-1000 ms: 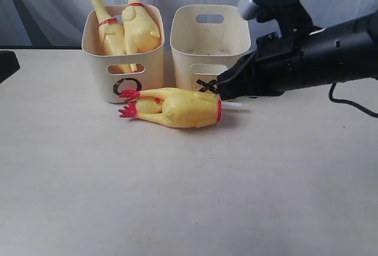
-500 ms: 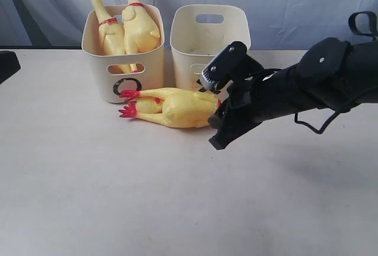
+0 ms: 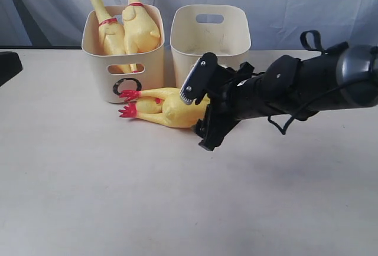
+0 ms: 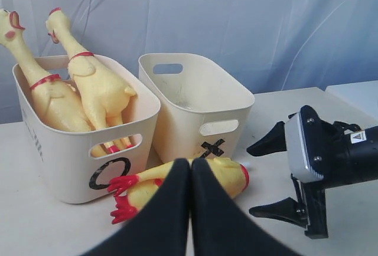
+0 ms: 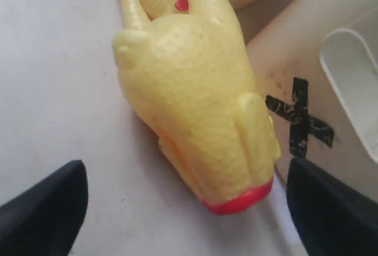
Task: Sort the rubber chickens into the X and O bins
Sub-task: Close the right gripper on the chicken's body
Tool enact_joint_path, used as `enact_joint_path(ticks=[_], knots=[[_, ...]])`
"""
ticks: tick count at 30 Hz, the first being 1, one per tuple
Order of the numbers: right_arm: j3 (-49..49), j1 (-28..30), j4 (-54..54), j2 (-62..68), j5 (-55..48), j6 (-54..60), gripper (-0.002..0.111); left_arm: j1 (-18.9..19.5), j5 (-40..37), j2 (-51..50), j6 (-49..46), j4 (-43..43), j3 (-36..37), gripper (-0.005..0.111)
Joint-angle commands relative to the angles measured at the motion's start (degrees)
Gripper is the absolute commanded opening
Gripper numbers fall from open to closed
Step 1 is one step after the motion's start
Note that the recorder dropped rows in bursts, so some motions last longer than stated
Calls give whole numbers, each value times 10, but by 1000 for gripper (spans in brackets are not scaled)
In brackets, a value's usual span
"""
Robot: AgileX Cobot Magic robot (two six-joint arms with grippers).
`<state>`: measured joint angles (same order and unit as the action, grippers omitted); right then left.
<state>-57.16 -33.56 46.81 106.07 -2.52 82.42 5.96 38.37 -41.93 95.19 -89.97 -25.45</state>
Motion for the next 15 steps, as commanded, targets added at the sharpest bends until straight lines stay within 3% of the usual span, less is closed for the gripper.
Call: enact_joint_path(ticks=[1, 15], knots=[[-26, -7, -49, 27, 29, 6, 85, 2, 2, 5, 3, 5, 3, 0], [-86, -7, -65, 118, 47, 6, 85, 2, 2, 5, 3, 5, 3, 0]])
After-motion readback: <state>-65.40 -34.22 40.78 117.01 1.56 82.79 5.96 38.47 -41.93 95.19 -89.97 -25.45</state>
